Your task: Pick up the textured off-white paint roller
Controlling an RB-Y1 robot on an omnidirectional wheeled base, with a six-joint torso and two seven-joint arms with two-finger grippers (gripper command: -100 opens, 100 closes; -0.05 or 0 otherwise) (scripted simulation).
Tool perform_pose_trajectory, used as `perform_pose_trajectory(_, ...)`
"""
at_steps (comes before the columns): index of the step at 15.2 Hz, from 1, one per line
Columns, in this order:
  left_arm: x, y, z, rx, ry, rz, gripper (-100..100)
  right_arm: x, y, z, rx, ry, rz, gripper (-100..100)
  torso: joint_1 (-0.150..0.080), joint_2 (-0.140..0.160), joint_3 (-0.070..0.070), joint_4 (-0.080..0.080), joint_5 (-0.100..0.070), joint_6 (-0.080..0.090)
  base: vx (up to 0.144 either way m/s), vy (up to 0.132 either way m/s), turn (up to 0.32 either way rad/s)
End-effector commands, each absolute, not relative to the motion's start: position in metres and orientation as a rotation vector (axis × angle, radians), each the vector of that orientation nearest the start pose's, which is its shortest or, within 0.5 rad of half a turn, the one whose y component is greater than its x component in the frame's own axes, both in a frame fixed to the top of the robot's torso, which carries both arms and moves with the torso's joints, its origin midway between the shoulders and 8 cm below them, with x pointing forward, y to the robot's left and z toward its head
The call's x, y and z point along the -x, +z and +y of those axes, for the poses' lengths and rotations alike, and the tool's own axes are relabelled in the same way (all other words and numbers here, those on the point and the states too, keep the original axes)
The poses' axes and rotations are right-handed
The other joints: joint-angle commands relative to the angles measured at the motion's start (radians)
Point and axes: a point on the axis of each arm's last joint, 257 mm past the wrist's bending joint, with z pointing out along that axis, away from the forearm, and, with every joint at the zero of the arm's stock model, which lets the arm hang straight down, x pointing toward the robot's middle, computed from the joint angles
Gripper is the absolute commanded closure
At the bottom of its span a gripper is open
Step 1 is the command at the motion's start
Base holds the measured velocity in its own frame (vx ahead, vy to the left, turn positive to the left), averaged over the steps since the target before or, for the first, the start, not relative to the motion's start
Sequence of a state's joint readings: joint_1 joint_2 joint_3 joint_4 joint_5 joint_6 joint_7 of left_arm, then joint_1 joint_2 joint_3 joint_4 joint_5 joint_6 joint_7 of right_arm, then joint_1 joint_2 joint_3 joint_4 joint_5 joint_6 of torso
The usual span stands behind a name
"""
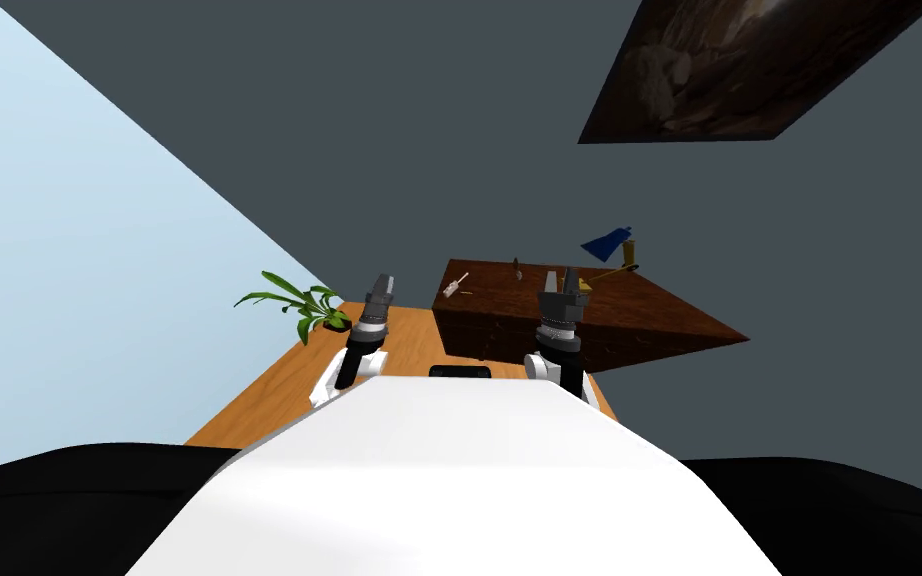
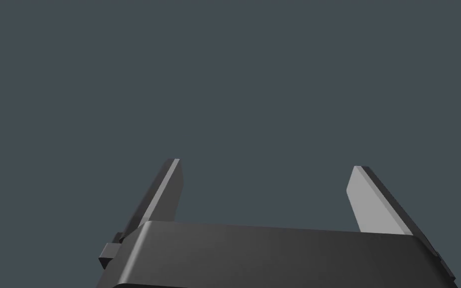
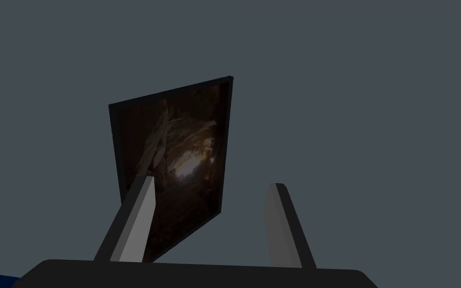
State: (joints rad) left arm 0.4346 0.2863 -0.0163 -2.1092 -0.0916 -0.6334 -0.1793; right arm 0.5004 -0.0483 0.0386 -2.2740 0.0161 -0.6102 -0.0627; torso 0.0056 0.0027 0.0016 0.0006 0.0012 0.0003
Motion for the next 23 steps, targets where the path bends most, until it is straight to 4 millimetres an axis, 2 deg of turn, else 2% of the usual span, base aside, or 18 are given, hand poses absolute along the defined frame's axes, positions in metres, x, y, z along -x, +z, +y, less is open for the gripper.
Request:
perform_pose_trajectory(1, -0.365, -0.027, 0.231, 0.178, -1.045, 0.961, -100, -0.328, 0.04, -0.256, -0.557, 1.418, 0.577, 0, 0.0, 0.0, 0.0, 0.0, 0.0, 0.0, -0.044, 0.062, -0.227)
perform_pose_trajectory(3, -0.364, -0.028, 0.23, 0.156, -1.042, 0.978, -100, -0.328, 0.04, -0.256, -0.557, 1.418, 0.577, 0, 0.0, 0.0, 0.0, 0.0, 0.0, 0.0, -0.041, 0.05, -0.105)
perform_pose_trajectory(6, -0.369, -0.052, 0.222, -0.003, -0.929, 1.064, -100, -0.328, 0.04, -0.256, -0.557, 1.418, 0.577, 0, -0.001, -0.001, 0.0, 0.0, 0.0, 0.0, -0.036, 0.044, -0.196)
perform_pose_trajectory(8, -0.368, -0.053, 0.222, -0.029, -0.921, 1.079, -100, -0.328, 0.04, -0.256, -0.557, 1.418, 0.577, 0, -0.001, 0.0, 0.0, 0.0, 0.0, 0.0, -0.037, 0.047, -0.131)
perform_pose_trajectory(9, -0.37, -0.066, 0.22, -0.115, -0.859, 1.115, -100, -0.328, 0.04, -0.256, -0.557, 1.418, 0.577, 0, -0.001, -0.001, 0.0, 0.0, 0.0, 0.0, -0.03, 0.038, -0.159)
perform_pose_trajectory(10, -0.37, -0.067, 0.22, -0.132, -0.855, 1.125, -100, -0.328, 0.04, -0.256, -0.557, 1.418, 0.577, 0, -0.001, -0.001, -0.001, 0.0, 0.0, 0.0, -0.034, 0.038, -0.196)
perform_pose_trajectory(11, -0.371, -0.08, 0.219, -0.202, -0.805, 1.153, -100, -0.328, 0.04, -0.256, -0.557, 1.418, 0.577, 0, -0.002, -0.001, -0.001, 0.0, 0.0, 0.0, -0.042, 0.038, -0.249)
perform_pose_trajectory(13, -0.371, -0.082, 0.219, -0.24, -0.787, 1.167, -100, -0.328, 0.04, -0.256, -0.557, 1.418, 0.577, 0, -0.001, -0.001, 0.0, 0.0, 0.0, 0.0, -0.04, 0.041, -0.168)
perform_pose_trajectory(14, -0.372, -0.097, 0.219, -0.329, -0.726, 1.196, -100, -0.328, 0.04, -0.256, -0.557, 1.418, 0.577, 0, -0.002, -0.001, -0.001, 0.0, 0.0, 0.0, -0.03, 0.039, -0.171)
perform_pose_trajectory(15, -0.371, -0.098, 0.22, -0.353, -0.716, 1.205, -100, -0.328, 0.04, -0.256, -0.557, 1.418, 0.577, 0, -0.001, -0.001, -0.001, 0.0, 0.0, 0.0, -0.038, 0.042, -0.246)
perform_pose_trajectory(16, -0.372, -0.112, 0.221, -0.422, -0.672, 1.227, -100, -0.328, 0.04, -0.256, -0.557, 1.418, 0.577, 0, -0.001, -0.001, -0.001, 0.0, 0.0, 0.0, -0.056, 0.047, -0.264)
perform_pose_trajectory(18, -0.372, -0.115, 0.222, -0.471, -0.644, 1.237, -100, -0.328, 0.04, -0.256, -0.557, 1.418, 0.577, 0, -0.001, 0.0, 0.0, 0.0, 0.0, 0.0, -0.043, 0.038, -0.172)
perform_pose_trajectory(19, -0.372, -0.13, 0.226, -0.56, -0.59, 1.26, -100, -0.328, 0.04, -0.256, -0.557, 1.418, 0.577, 0, -0.002, -0.001, -0.001, 0.0, 0.0, 0.0, -0.026, 0.025, -0.232)
perform_pose_trajectory(20, -0.371, -0.131, 0.227, -0.592, -0.571, 1.264, -100, -0.328, 0.04, -0.256, -0.557, 1.418, 0.577, 0, -0.002, -0.002, -0.001, 0.0, 0.0, 0.001, -0.028, 0.027, -0.244)
perform_pose_trajectory(21, -0.372, -0.144, 0.232, -0.66, -0.532, 1.279, -100, -0.328, 0.04, -0.256, -0.557, 1.418, 0.577, 0, -0.002, -0.002, -0.001, 0.0, -0.001, 0.0, -0.036, 0.025, -0.374)
perform_pose_trajectory(23, -0.371, -0.148, 0.235, -0.716, -0.497, 1.285, -100, -0.328, 0.04, -0.256, -0.557, 1.418, 0.577, 0, -0.002, -0.002, -0.001, 0.0, -0.001, 0.0, -0.034, 0.026, -0.175)
